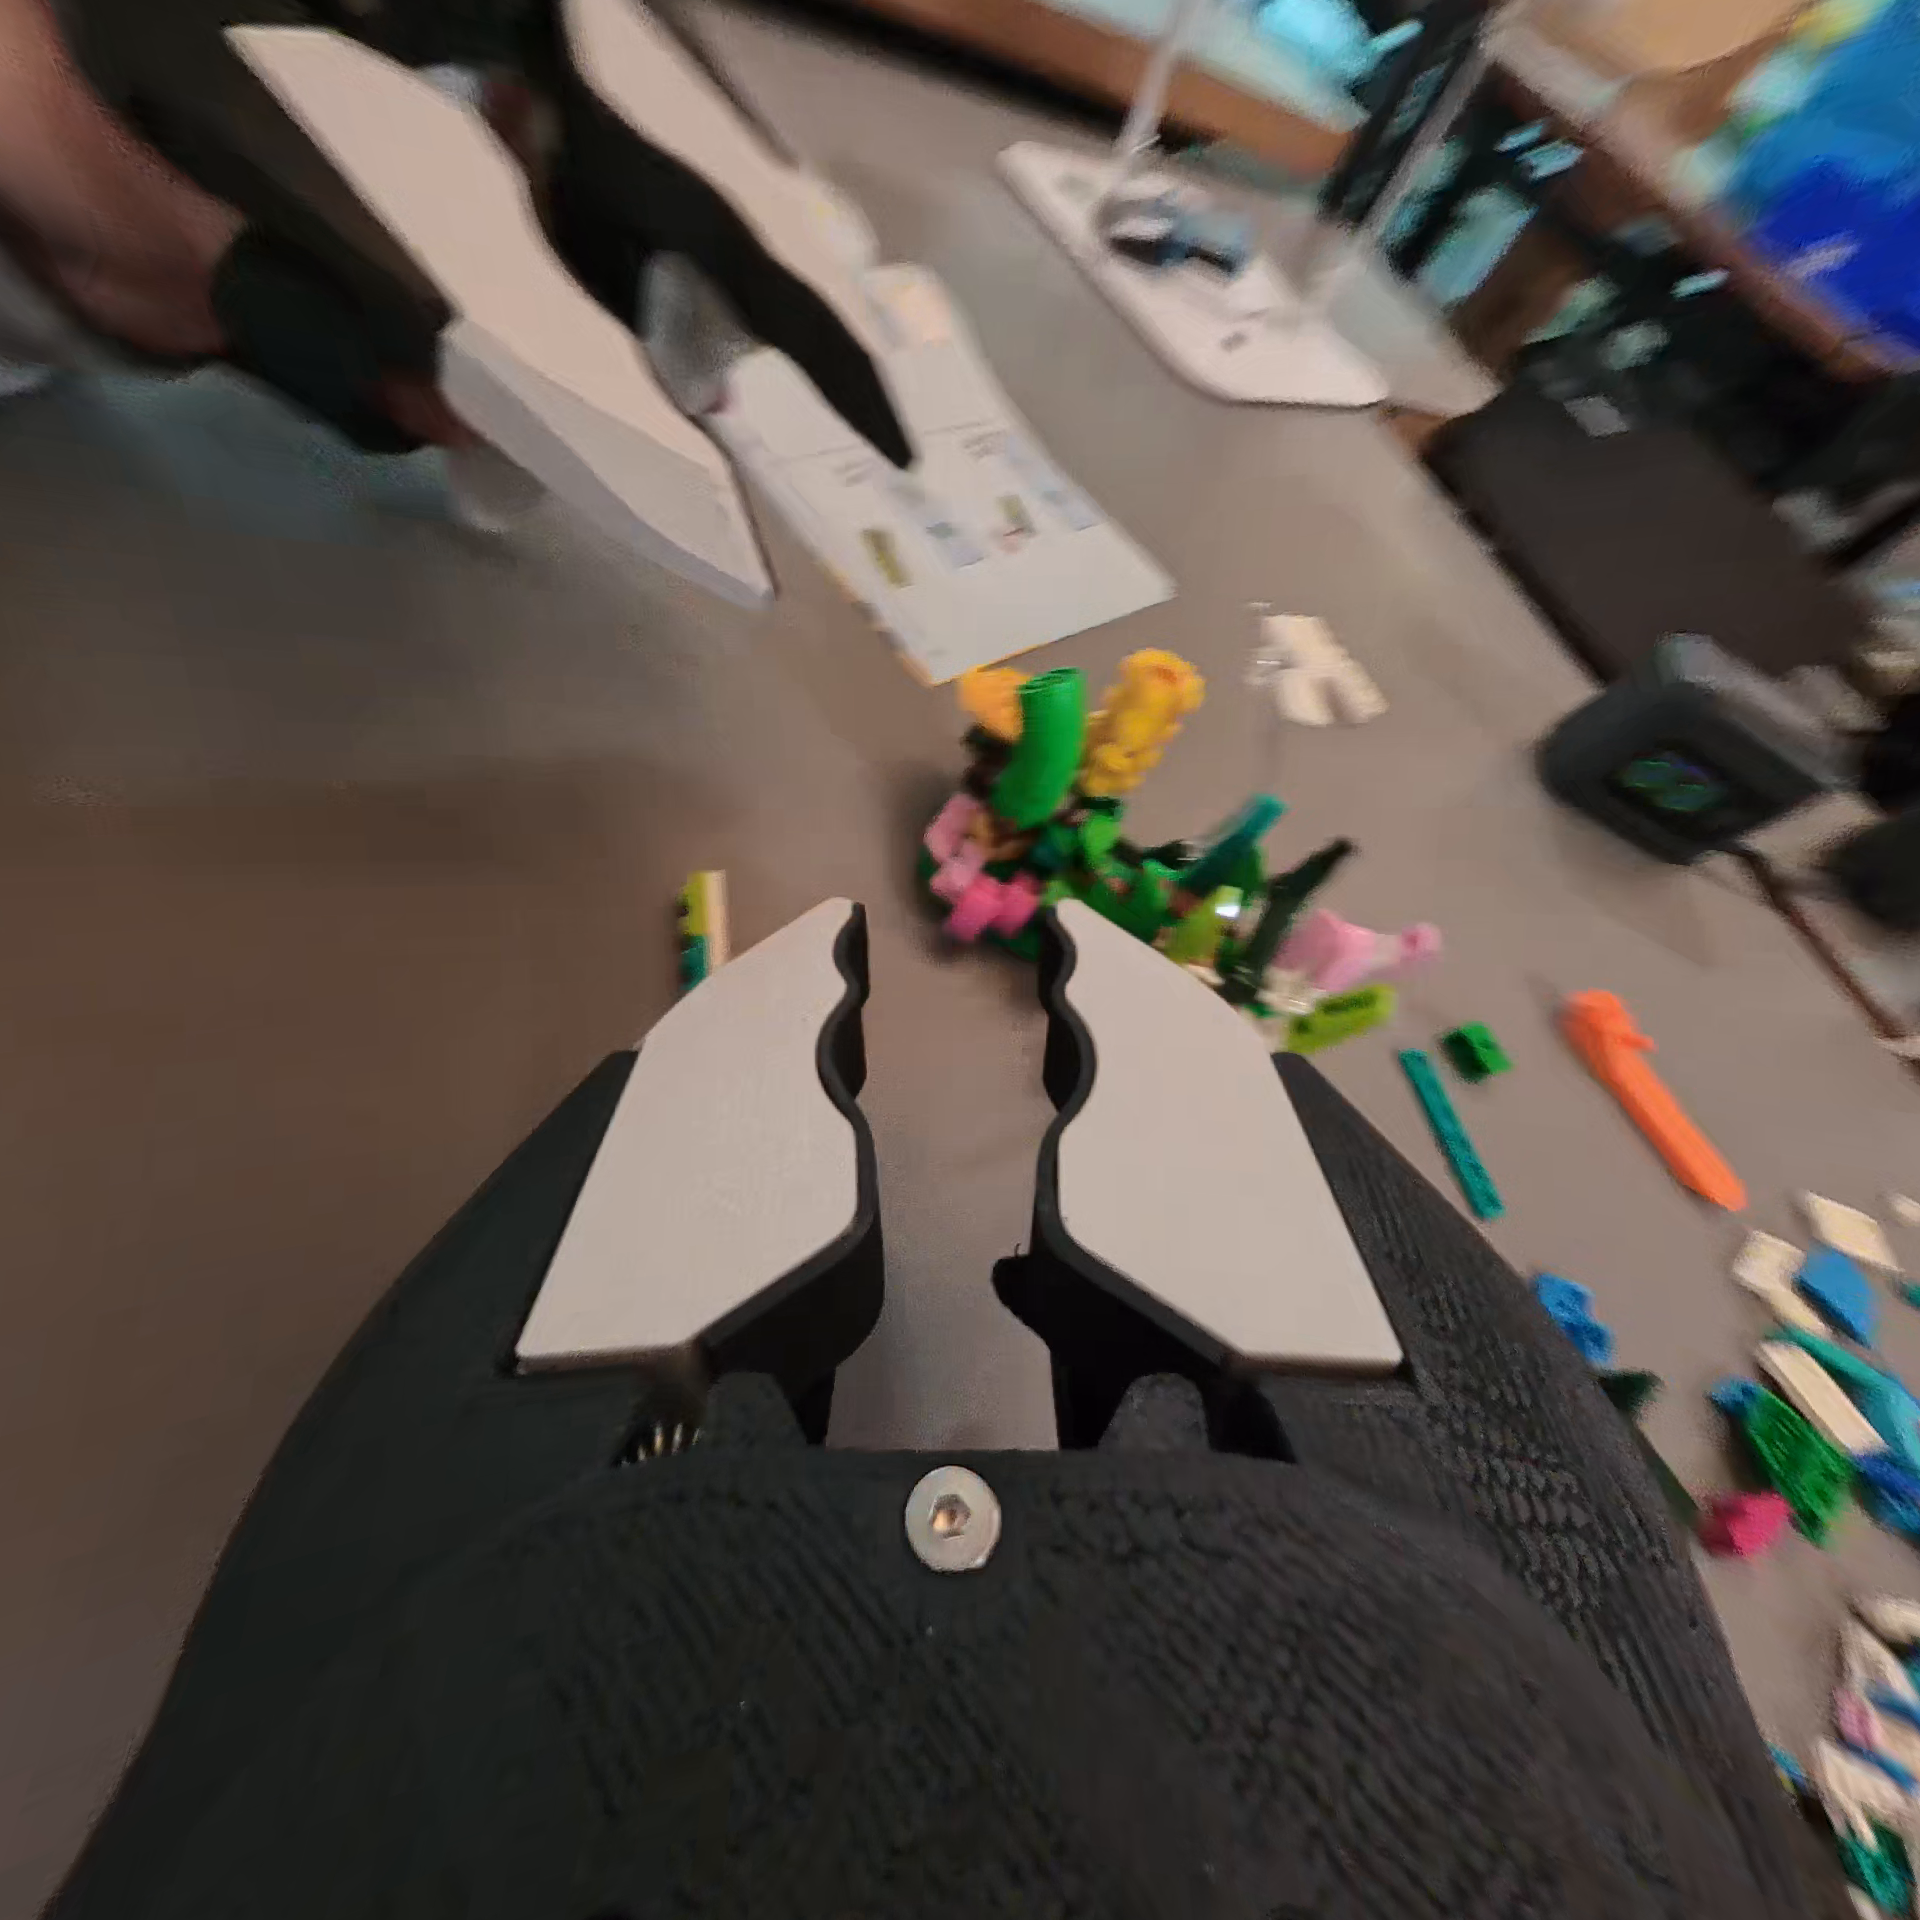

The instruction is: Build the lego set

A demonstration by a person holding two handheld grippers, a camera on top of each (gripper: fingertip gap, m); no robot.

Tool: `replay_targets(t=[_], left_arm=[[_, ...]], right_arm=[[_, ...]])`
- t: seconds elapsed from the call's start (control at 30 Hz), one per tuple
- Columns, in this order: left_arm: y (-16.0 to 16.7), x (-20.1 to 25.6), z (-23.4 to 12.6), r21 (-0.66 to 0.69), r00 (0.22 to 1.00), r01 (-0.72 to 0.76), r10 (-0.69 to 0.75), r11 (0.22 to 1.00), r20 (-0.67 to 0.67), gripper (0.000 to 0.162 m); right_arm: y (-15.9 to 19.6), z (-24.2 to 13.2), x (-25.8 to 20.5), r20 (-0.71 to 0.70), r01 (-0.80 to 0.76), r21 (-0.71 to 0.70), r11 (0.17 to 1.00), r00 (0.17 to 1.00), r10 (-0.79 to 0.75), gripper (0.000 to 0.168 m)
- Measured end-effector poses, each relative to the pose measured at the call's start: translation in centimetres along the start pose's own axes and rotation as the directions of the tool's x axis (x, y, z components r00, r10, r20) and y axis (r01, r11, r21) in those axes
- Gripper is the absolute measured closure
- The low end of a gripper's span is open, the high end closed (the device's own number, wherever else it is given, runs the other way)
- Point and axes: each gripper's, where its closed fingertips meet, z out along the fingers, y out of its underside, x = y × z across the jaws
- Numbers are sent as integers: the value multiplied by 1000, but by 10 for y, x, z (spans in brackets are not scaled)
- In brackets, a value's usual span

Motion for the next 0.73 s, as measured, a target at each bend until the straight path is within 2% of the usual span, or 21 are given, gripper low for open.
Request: replay_targets(t=[0.03,0.1,0.13,0.27,0.37,0.43,0.53,0.73], left_arm=[[-6,-5,-4,65,999,-3,0,998,47,106],[-16,-13,-12,171,991,-39,16,985,136,110],[-19,-17,-16,200,984,-61,25,978,177,111],[-29,-21,-28,301,973,-97,26,949,230,110],[-32,-17,-31,336,977,-99,28,937,209,111],[-31,-14,-28,320,983,-86,28,943,183,111],[-29,-14,-26,292,973,-116,49,949,227,114],[-26,-7,-21,245,957,-201,136,949,258,113]], right_arm=[[0,-3,11,-95,-12,27,1000,995,15,139],[7,-11,38,-323,-31,23,999,946,37,140],[10,-14,45,-388,-36,12,999,921,38,140],[3,-31,62,-567,7,80,997,822,40,144],[-4,-57,77,-708,76,124,989,706,34,153],[-10,-69,80,-743,103,151,983,668,44,157],[-1,-64,83,-747,68,100,993,664,29,160],[17,-53,88,-693,-92,85,992,710,126,160]])
